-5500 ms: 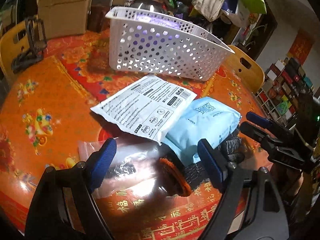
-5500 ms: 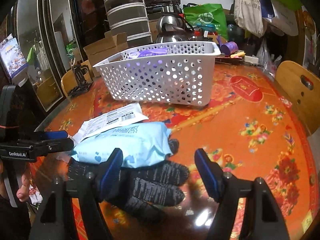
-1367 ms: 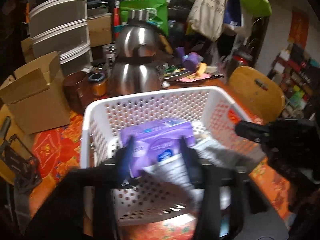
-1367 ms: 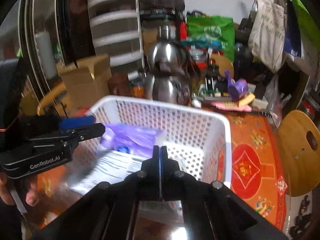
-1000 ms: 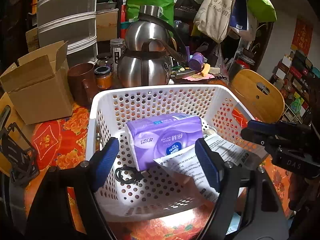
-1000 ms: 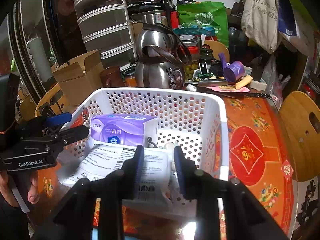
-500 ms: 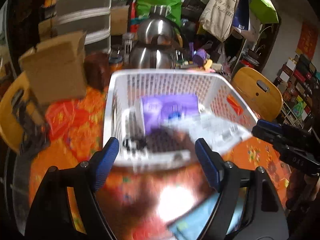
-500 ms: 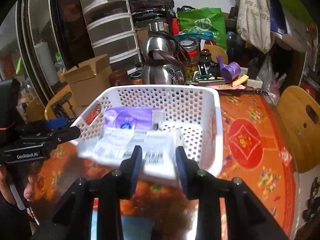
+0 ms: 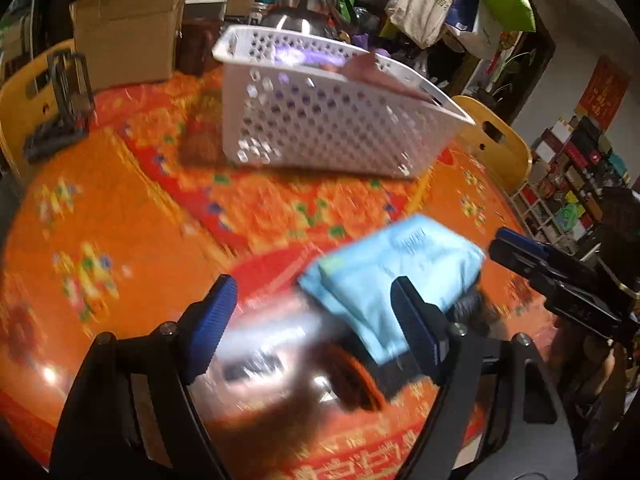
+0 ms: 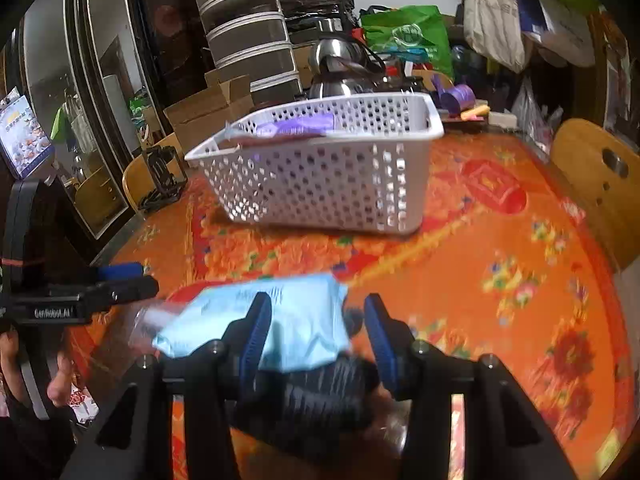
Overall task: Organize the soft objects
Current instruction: 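Move both tools back to the light blue wipes pack on the table, then clamp the light blue wipes pack between both tools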
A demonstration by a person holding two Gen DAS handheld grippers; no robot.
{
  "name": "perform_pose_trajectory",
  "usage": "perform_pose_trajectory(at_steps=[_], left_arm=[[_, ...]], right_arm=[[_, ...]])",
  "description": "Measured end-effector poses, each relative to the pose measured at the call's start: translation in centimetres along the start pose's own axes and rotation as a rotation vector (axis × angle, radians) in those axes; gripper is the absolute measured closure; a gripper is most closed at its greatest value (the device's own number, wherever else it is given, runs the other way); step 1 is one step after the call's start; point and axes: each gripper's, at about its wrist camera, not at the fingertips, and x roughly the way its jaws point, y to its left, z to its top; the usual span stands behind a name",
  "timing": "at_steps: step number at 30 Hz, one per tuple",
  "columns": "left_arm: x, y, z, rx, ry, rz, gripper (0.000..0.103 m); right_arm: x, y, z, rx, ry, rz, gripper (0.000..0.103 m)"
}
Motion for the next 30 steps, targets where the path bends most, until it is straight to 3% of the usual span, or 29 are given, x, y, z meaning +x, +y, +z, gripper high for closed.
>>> perform_pose_trajectory(at_steps=[7,15,24,30], left_arm=[[1.5,-2.4,-2.6,0.043,-0.001,-0.077,0.026],[3.4,-2.9,-1.6,0.055,0.025,-0.098,0.025],[4.8,-2.7,-0.8,0.054,0.047,-0.11,0.025],[5.4,-2.3,-0.5,0.045,0.049,-0.115,0.025]], right_arm=[[1.2,-0.1,-2.4,0.01,0.014,0.043,0.048],[3.2,-0.7,-2.0,-0.003,0.06,0.067,0.041],[4.3,-0.5,-0.8,-0.044,0.086,0.146,0.041],[4.8,0.1,-0.8,-0.077,0.1,0.14,0.043]])
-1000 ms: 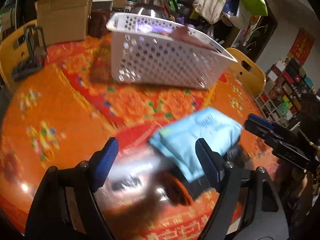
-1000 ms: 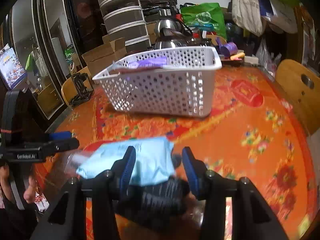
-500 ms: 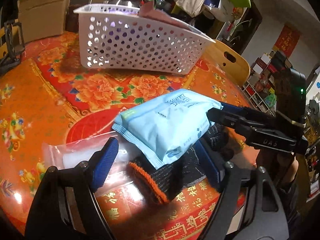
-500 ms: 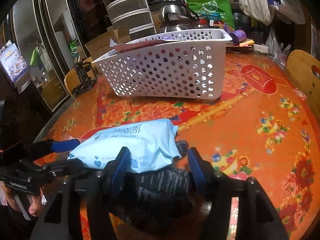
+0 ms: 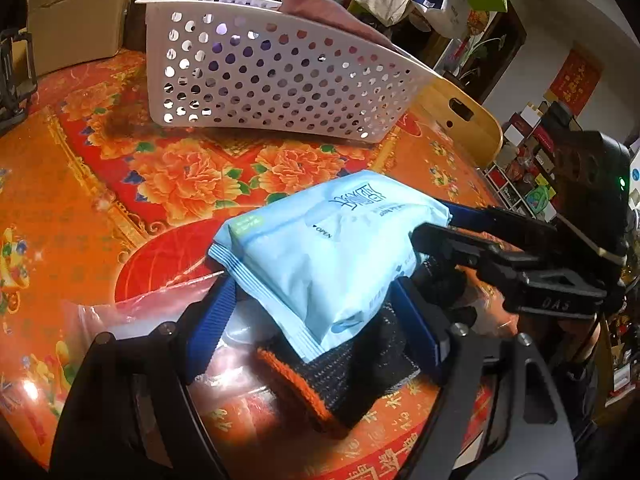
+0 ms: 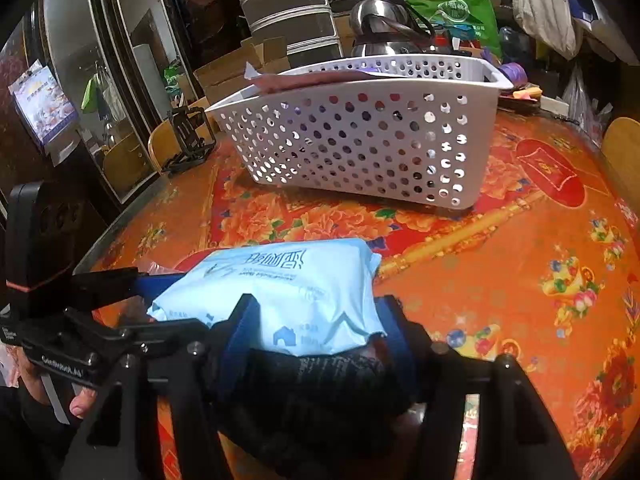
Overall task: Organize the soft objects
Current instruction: 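Clamp the light blue wipes pack between both tools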
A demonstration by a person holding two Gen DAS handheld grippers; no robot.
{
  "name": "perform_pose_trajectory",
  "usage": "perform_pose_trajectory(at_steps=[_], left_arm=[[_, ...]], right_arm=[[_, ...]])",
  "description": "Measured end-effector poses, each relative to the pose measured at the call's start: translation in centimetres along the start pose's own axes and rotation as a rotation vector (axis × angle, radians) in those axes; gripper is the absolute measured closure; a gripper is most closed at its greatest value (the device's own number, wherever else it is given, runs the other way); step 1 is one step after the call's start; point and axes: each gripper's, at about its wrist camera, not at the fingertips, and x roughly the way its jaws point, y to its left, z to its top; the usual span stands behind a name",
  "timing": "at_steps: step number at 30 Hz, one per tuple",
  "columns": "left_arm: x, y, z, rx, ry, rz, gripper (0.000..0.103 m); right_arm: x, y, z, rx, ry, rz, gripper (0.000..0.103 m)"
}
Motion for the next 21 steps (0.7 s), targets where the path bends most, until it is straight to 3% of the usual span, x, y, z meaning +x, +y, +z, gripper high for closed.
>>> perform_pose_trajectory(at_steps=[5,6,7,10,14,21], left_arm=[[0.3,0.1,-0.1,0.007,-0.012,0.008,0.033],[0.3,0.1,-0.1,0.006,-0.01,0.004,0.037],[0.4,0.1,-0.1,0.01,-0.007,-0.013,0.047],[0.6,-0.4,-0.1,0.032,0.006,-0.013,0.061],[0.8,-1.0,-0.3,0.058,0.0,0.021,0.062],[0.7,-0.6,-0.3,0.06,-0.003,0.005,0.067]], right_arm=[[0.0,1.2,-0.5,-0.036,0.015,-0.012,0.057],[0.0,1.5,-0.6,-0.042,0.014,-0.02,0.058],[0.0,1.8,-0.7,-0.053,0.013,-0.041,0.06],[0.0,2.5,-1.0,-0.069,0.009,-0.07,0.07],[0.0,3.5,-1.3,-0.091,-0.003,-0.127,0.073],[-0.1,3.5,-1.5,-0.099,-0.007,-0.152,0.081]])
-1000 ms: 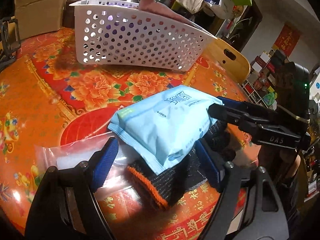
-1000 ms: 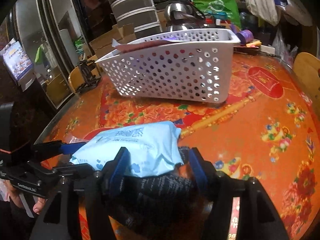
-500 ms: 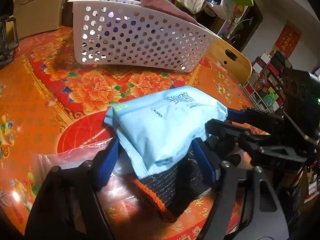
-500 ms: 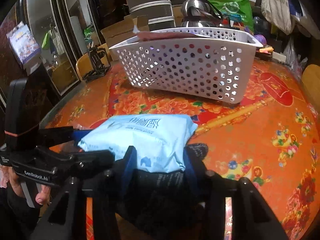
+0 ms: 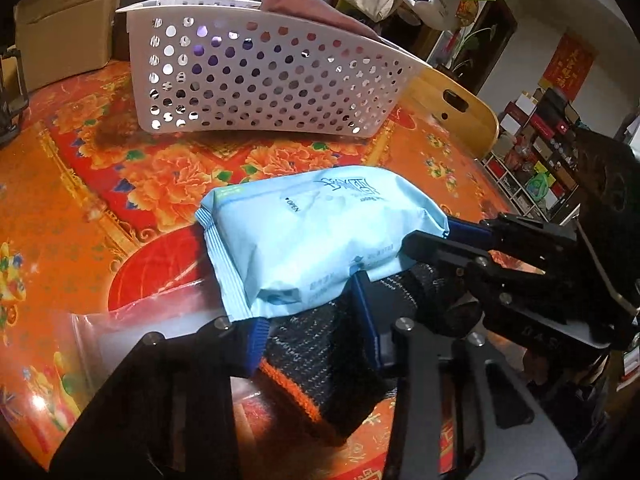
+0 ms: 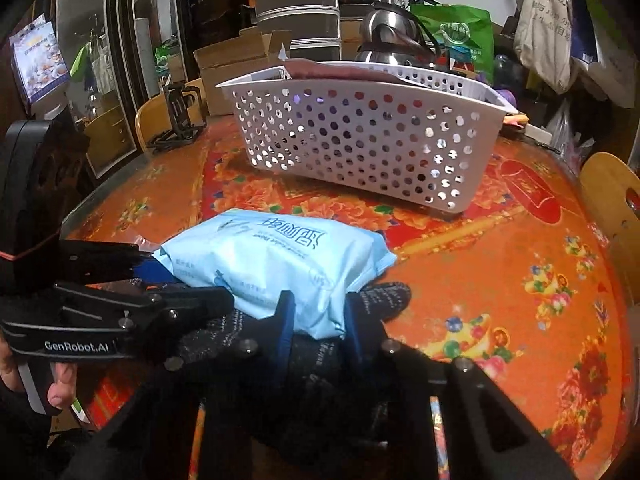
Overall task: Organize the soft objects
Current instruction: 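Clamp the light blue wipes pack between both tools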
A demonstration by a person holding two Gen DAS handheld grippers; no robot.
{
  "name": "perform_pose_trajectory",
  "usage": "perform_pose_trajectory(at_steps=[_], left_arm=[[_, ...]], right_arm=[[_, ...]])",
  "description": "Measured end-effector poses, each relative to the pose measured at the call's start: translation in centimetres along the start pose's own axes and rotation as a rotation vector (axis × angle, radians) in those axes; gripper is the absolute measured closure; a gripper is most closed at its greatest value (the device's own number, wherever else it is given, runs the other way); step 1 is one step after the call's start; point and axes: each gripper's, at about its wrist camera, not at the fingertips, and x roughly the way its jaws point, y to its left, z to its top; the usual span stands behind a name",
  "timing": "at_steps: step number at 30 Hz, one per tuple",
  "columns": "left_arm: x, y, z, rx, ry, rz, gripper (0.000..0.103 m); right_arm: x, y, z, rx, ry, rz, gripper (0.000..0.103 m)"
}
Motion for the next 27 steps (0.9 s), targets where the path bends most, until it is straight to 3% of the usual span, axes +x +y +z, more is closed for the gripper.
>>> perform_pose_trajectory(at_steps=[13,18,20,27], left_arm=[[-0.6,0.5,-0.2,-0.014,-0.016,-0.03,0.072],[-1.3,0.1,-0.3,0.034,-0.045,0.035,0.071],[-1.6,0.1,-0.3,0.044,-0.054,0.069,0.068],[-1.8,0.4,0.2,0.057,-0.075,0.132,0.04]], right_arm=[[-0.3,-0.2,-0.3,0.0,-0.015,-0.006,0.085],[-0.2,-0.2,-0.4,0.008,-0.012,0.003,0.087],[-0.3,-0.2,-0.4,0.009,-0.013,0.005,0.087],[-0.3,-0.3,-0.4,0.004,-0.014,0.005,0.087]])
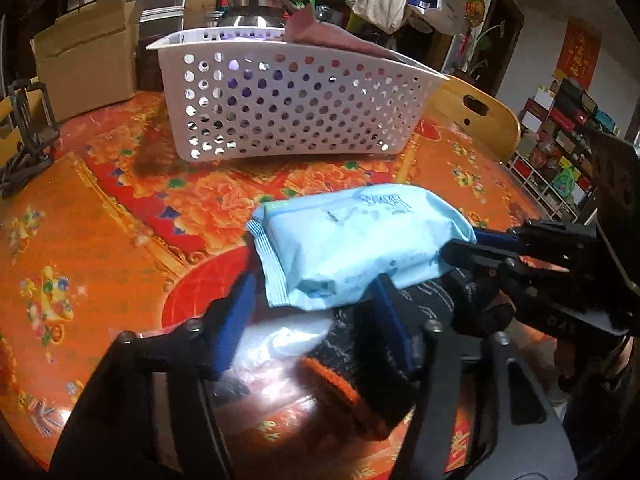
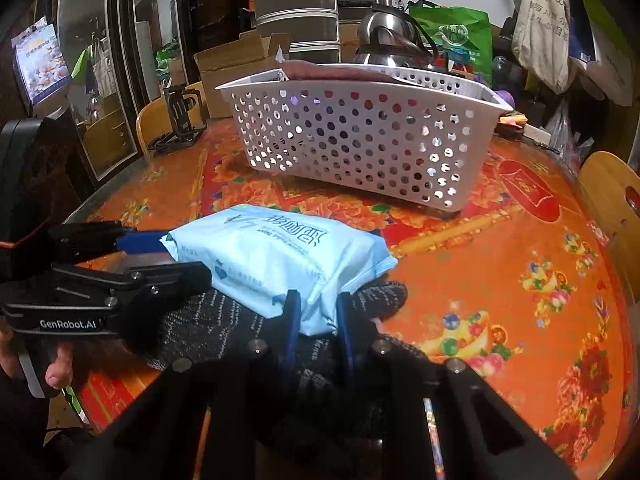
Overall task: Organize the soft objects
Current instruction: 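Clamp the light blue wipes pack between both tools, then lift the wipes pack into the basket and open both tools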
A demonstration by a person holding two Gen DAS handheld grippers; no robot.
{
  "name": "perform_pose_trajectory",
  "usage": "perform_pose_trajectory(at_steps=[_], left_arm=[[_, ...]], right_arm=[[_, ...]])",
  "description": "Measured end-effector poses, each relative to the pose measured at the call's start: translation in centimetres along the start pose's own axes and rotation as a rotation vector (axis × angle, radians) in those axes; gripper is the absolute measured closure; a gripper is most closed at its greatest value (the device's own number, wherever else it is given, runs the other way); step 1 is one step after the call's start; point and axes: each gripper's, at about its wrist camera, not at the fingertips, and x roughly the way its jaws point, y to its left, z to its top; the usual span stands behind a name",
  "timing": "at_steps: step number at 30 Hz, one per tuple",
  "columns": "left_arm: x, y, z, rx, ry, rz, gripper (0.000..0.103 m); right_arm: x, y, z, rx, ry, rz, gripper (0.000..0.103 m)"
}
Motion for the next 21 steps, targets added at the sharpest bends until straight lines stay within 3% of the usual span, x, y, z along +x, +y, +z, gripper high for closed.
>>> perform_pose_trajectory(at_steps=[4,5,6,10,21], left_arm=[[0.7,-0.4,0.6,0.016,-0.006,-0.013,0.041],[0.7,-0.6,0.7,0.015,-0.017,-0.015,0.046],[0.7,-0.9,0.7,0.025,-0.015,-0.044,0.061],[0.7,-1.9,0.4,0.053,-0.03,0.011,0.068],[-2.5,-2.1,1.1,0.045,-0.083,0.019,0.071]], right_arm=[[0.0,0.0,0.0,-0.005,0.002,0.002,0.087],[0.1,0.0,0.0,-0.003,0.002,0.003,0.087],[0.1,0.1,0.0,-0.003,0.003,0.002,0.087],[0.3,0.2,0.0,-0.001,0.0,-0.01,0.087],[-1.3,0.8,0.4,-0.005,-0.045,-0.026,0.088]])
